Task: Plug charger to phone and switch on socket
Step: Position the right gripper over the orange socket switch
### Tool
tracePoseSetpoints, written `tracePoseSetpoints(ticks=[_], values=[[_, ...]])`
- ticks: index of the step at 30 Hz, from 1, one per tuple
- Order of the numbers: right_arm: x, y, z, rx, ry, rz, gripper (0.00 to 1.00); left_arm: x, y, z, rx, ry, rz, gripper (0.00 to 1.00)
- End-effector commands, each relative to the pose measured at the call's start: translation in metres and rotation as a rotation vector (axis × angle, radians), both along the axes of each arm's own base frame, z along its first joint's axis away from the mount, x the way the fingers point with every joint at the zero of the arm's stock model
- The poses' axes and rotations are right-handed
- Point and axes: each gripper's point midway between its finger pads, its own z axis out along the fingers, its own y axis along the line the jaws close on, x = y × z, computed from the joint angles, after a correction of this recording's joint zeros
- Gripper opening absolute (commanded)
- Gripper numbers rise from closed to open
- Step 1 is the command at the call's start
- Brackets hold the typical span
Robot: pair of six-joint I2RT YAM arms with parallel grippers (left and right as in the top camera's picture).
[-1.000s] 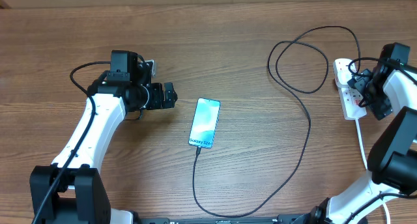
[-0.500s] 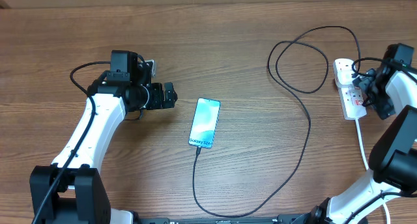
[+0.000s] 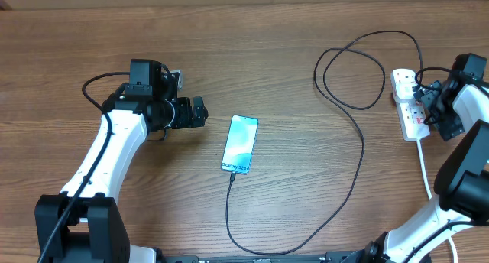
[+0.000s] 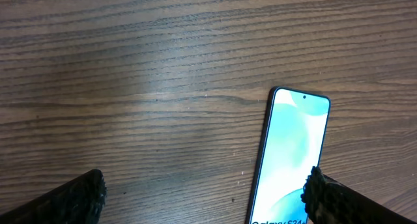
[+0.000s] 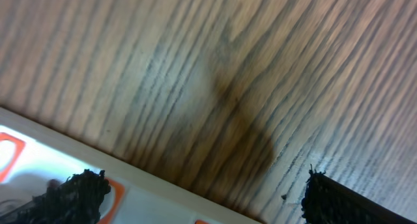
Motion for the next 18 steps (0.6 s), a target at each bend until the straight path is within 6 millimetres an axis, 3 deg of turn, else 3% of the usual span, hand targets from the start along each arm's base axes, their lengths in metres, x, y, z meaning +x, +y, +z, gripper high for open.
tracePoseSetpoints(ticks=[1, 18], values=[[0.008, -0.001, 0.000, 0.010, -0.018, 0.002, 1.00, 0.006, 0.001, 0.015, -0.002, -0.043, 0.005, 0.99], [0.016, 0.021, -0.003, 0.133, -0.063, 0.044, 1.00, 0.006, 0.001, 0.015, -0.002, -0.043, 0.005, 0.99]])
